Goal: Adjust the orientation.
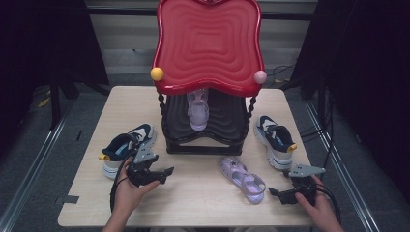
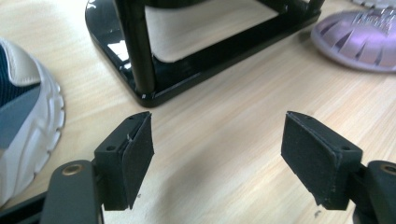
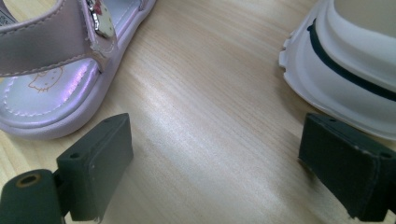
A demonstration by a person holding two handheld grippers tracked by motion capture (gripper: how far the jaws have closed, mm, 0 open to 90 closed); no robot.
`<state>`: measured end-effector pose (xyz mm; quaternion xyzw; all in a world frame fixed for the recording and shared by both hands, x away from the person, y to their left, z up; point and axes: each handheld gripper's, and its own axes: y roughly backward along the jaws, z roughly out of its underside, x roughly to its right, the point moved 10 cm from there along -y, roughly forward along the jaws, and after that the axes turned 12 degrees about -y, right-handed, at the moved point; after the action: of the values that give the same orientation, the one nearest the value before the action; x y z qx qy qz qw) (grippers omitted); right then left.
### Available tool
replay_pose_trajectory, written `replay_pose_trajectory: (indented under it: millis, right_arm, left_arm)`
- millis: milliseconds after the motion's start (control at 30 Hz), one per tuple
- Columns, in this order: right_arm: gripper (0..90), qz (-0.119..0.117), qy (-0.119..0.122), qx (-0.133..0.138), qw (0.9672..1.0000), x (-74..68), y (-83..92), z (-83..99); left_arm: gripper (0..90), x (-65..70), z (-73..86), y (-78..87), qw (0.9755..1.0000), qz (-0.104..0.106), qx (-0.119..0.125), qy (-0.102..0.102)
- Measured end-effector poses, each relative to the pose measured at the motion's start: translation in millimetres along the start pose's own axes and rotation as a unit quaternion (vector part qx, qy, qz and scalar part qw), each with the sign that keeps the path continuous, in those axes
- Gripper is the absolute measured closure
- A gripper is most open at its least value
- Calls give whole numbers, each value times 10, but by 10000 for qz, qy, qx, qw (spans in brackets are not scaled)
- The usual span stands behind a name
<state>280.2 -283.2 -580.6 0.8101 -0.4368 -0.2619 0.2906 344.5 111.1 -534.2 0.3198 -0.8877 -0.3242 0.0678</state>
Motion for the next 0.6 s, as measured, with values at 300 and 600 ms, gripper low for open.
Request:
replay_pose_trajectory:
  millis: [300,600]
  right_arm:
    - [90,-3,-4,-1,10000,-1,0,0]
    - [90,-51,39,8,10000,-1,-11,-12]
  left_arm:
    - [247,39,170,-64,9998,129,-120,-50]
    - [240,97,269,-114,9992,222,-285,-189]
